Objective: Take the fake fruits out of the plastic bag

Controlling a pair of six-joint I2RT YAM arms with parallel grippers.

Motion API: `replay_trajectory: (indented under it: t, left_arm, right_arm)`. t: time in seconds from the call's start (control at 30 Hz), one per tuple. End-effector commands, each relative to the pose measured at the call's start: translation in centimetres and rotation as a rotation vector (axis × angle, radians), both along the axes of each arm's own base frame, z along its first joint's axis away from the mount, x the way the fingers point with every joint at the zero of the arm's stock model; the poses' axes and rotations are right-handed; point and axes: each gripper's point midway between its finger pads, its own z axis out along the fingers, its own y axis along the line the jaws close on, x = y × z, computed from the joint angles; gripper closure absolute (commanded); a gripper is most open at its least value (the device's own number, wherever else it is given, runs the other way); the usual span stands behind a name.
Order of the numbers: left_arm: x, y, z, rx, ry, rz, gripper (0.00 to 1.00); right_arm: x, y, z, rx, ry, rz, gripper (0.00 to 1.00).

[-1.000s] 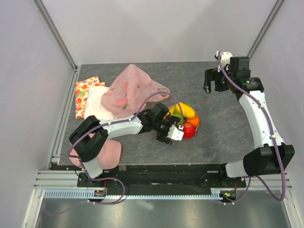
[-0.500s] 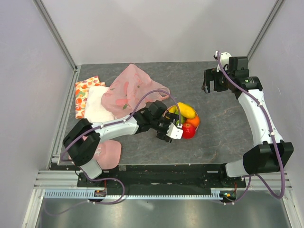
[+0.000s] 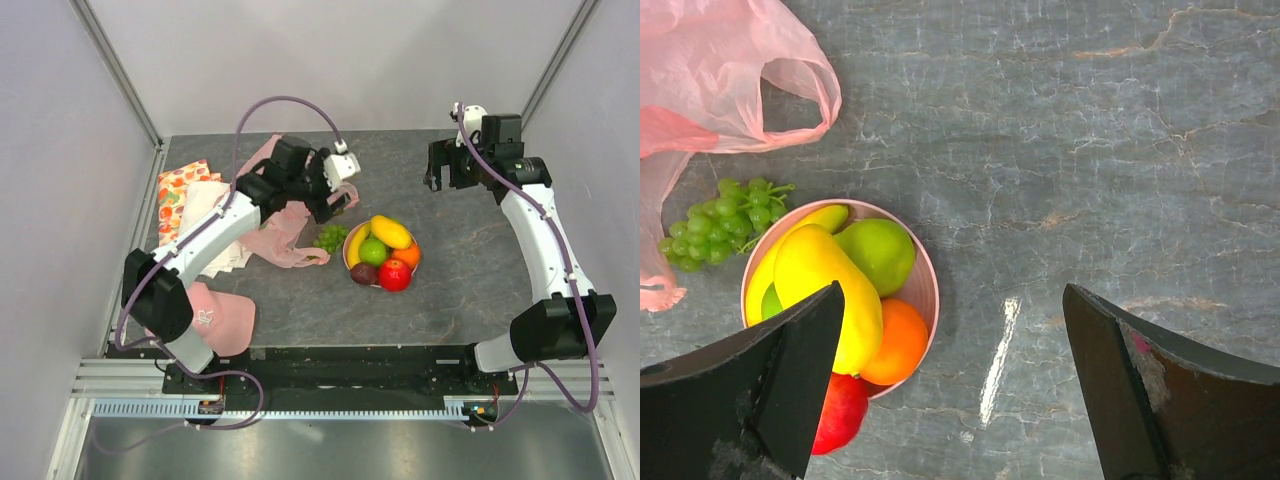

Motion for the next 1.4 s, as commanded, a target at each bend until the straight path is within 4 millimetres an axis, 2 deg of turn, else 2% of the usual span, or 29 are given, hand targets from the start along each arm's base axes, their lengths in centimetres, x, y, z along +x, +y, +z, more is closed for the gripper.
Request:
replay_trajectory:
  t: [0.0,0.07,0.23,0.37,0.63,0.93,1.07,1.13,1.27,1.3,1.37]
  left_arm:
    - [-0.8,2.7,-4.0,0.061,0.305,0.221,0.11]
    - [-1.4,2.5,-5.4,0.072,0.388,0.215,0.13]
    - [-2.9,2.0,-6.8,0.075,0.532,0.221,0.13]
    - [-2.2,2.8,-8.8,0.127,0.558,0.303,0.13]
    - [-1.7,2.8,-12.2,0.182,0.623,0.345,0.15]
    - [-1.1,3.6,-14.6,0.256,0.624,0.379,0.28]
    - [-1.1,3.6,-15.1,0.272,0.628,0.368,0.35]
    - [-1.1,3.7,-15.3,0.28,0.63,0.36,0.44]
    - [-1.3,3.6,-15.5,0.287,0.639,0.34,0.68]
    - [-1.3,3.5,-15.3,0.282,0.638,0.337,0.84]
    - [-1.4,3.4,-15.0,0.276,0.633,0.325,0.95]
  right_arm:
    - [1.2,0.3,3.1,0.03,-0.093,0.001,0.02]
    - [1.4,0.3,3.6,0.032,-0.107,0.003,0.02]
    - [1.8,0.3,4.4,0.041,-0.125,-0.002,0.02]
    - [2.0,0.3,4.3,0.055,-0.121,-0.004,0.02]
    - [1.9,0.5,3.9,0.071,-0.108,-0.004,0.02]
    - [1.1,0.6,3.3,0.082,-0.092,-0.002,0.02]
    - [1.0,0.6,3.5,0.084,-0.094,-0.003,0.02]
    - [1.0,0.8,3.5,0.088,-0.093,-0.001,0.02]
    - [1.0,0.8,3.6,0.093,-0.095,-0.002,0.02]
    - [1.0,0.8,3.7,0.093,-0.096,-0.001,0.02]
    - [1.0,0.8,3.7,0.095,-0.096,-0.002,0.02]
